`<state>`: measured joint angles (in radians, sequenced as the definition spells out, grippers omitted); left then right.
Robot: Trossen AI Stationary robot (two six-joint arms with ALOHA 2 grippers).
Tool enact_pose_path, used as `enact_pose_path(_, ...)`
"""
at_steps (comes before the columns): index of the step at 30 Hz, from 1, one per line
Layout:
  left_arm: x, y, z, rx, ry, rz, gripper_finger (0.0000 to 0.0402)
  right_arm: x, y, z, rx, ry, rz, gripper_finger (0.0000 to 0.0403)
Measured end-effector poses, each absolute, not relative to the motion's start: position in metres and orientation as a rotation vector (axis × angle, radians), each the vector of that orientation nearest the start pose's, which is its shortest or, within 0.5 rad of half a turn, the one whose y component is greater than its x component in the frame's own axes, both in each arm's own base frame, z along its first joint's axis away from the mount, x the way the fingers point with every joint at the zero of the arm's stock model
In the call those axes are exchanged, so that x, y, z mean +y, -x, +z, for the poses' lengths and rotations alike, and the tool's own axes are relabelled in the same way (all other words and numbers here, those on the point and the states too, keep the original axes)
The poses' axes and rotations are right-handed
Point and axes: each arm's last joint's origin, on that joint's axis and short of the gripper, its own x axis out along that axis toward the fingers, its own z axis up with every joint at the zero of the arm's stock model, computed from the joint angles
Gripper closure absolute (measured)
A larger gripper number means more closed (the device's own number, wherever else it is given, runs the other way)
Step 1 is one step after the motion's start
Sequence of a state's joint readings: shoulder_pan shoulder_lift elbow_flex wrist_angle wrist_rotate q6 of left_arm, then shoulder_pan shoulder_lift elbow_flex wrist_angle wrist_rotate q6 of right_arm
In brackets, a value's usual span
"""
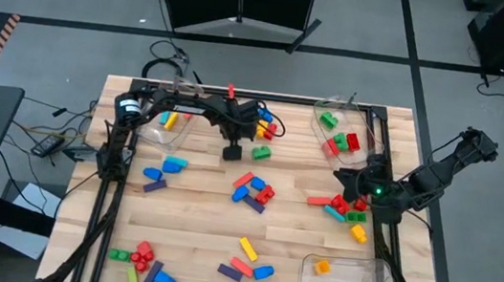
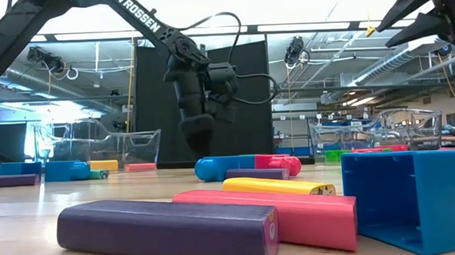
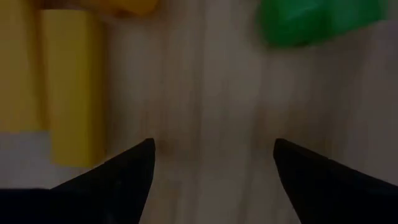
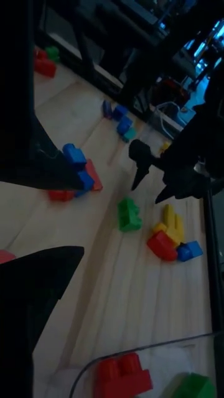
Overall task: Sort blocks by size
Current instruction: Put the green 2 stud game piece into the top right transparent bin
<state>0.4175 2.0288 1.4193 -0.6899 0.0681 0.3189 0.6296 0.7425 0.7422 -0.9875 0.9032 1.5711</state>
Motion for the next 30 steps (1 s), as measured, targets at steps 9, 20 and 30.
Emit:
enact_pose_path(9,0.162,-0.374,0.191,1.222,0.053,0.077,0.0082,0.053,-0.111,0.27,0.343,-0.815,-0.679,0.0238)
enact_pose_path(20,0.128,-0.402,0.207,1.103,0.0,0.002,0.0082,0.053,-0.111,0.27,0.341,-0.82,-0.676,0.0238)
enact_pose_path(30,0.121,-0.412,0.191,1.133,0.066,0.172,0.0082,0.054,-0.112,0.27,0.354,-0.832,-0.665,0.0238)
